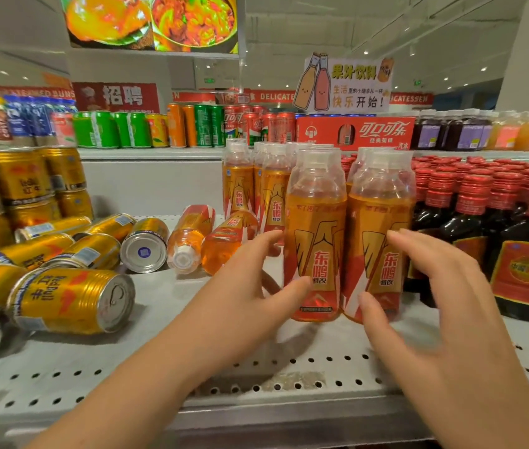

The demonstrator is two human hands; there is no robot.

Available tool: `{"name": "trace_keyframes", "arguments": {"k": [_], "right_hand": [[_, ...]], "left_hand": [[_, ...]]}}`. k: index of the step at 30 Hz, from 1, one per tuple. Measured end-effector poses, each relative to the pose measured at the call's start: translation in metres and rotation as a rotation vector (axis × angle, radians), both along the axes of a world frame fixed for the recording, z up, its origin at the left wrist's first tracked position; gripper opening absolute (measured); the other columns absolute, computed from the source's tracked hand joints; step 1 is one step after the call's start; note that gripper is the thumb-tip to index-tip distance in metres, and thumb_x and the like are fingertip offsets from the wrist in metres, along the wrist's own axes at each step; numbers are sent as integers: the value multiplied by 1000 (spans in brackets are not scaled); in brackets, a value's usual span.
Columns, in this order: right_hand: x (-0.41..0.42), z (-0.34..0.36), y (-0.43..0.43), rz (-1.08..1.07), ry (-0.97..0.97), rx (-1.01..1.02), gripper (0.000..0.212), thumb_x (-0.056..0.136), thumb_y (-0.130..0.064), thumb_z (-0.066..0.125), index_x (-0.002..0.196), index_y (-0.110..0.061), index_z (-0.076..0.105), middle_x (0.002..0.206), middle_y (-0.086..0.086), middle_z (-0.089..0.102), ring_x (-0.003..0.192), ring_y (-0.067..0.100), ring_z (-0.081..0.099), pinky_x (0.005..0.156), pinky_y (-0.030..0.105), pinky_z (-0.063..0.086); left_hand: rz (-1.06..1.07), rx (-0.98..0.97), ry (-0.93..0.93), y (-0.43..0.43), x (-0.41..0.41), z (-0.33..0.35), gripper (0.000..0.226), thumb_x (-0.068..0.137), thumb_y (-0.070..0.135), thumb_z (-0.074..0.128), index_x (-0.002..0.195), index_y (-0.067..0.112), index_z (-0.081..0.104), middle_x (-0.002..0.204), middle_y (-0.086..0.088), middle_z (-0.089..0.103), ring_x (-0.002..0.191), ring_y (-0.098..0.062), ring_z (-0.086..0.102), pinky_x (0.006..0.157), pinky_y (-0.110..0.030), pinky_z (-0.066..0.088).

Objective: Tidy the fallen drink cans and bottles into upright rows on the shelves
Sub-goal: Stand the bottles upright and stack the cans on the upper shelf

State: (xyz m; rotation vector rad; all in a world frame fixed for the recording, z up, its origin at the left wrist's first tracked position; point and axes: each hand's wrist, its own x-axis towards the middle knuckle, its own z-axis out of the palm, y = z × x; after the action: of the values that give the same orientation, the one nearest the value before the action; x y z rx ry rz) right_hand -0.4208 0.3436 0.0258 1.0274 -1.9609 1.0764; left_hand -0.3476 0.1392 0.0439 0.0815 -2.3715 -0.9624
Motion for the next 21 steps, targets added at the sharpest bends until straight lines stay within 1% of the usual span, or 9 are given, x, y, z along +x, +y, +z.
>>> {"name": "trace_keyframes", "arguments": {"k": [4,6,8,10,12,14,16,18,21], "right_hand": [[15,7,-24,254,113,96,38,89,-36,60,126,-29,63,129,-12,57,124,4,54,102,19,44],[24,10,-47,335,94,173,39,89,-36,61,127,-30,62,129,-12,56,121,4,55,99,19,45],[29,14,-75,371,50,288,49,91,-40,57,140,-31,51,139,-10,47,130,6,47,106,14,34],[28,19,-106,375,-2,396,62,97,-44,50,154,-31,28,156,-7,25,145,10,26,113,16,20],[23,23,-132,315,-74,493,74,100,-45,48,158,-26,7,163,-3,4,152,16,8,118,27,19],[19,26,-152,213,-125,579,83,98,-46,49,159,-21,-1,165,4,-4,152,24,6,119,35,23],[17,26,-169,124,-177,640,89,97,-49,51,158,-19,-6,165,11,-5,151,32,13,117,39,28],[13,24,-184,20,-227,652,93,94,-53,52,157,-20,-8,164,18,-2,145,39,28,111,41,36],[6,23,-202,-131,-286,636,94,89,-61,55,155,-26,-2,157,21,20,123,40,54,85,38,46]], "left_hand": [[223,-108,96,-30,10,32,38,96,44,58,134,39,56,115,23,64,91,6,65,73,-19,57],[368,-242,43,-54,7,54,28,97,43,57,125,39,60,104,21,67,85,7,64,71,-19,55],[454,-294,-83,-80,-2,71,29,97,45,56,125,36,60,101,19,67,82,4,63,69,-21,54],[514,-345,-266,-105,-16,78,36,98,49,55,129,31,58,111,9,69,88,-7,65,74,-30,57],[558,-453,-435,-131,-31,78,47,97,56,53,132,26,56,119,0,69,94,-18,65,82,-35,56],[572,-578,-534,-155,-47,75,55,96,62,50,134,23,55,123,-2,68,99,-23,63,85,-37,53],[552,-632,-621,-176,-64,72,62,94,66,48,137,21,53,128,-4,66,105,-26,61,87,-36,48],[461,-554,-712,-190,-81,70,72,92,71,49,138,16,51,134,-9,62,107,-28,56,89,-37,44],[344,-460,-803,-199,-96,68,71,82,82,53,119,22,51,117,-6,62,106,-28,59,92,-39,47]]}}
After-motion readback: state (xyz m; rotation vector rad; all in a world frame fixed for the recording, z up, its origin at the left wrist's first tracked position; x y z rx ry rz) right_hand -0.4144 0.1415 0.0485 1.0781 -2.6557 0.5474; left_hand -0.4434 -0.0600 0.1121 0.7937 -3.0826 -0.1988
